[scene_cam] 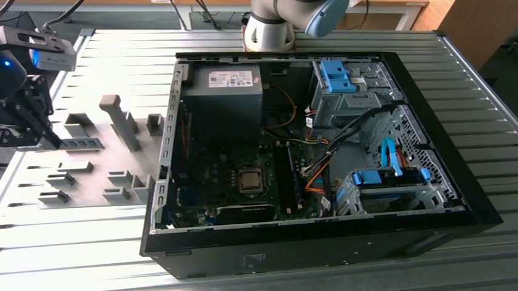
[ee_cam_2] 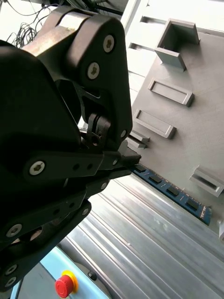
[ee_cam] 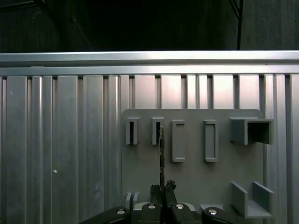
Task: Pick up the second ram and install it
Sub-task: 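Pick up the second ram and move it above second insertion slot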
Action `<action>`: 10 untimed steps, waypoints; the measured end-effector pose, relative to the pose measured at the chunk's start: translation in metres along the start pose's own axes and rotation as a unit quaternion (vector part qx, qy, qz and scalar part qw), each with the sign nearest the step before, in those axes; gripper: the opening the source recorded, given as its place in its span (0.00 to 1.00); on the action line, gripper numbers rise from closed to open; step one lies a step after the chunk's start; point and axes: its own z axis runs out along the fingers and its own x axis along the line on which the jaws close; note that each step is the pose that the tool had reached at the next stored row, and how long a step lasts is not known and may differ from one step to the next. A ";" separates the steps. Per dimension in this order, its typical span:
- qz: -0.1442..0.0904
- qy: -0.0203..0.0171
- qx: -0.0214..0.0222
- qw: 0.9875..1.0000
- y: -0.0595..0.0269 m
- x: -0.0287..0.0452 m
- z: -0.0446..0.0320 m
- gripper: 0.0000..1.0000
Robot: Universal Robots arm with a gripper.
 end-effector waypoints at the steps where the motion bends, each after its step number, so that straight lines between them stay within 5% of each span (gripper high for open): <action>1: 0.000 0.000 0.000 1.000 0.0000 0.0000 -0.0005 0.14; 10: 0.000 0.000 0.000 1.000 0.0000 0.0000 -0.0057 0.14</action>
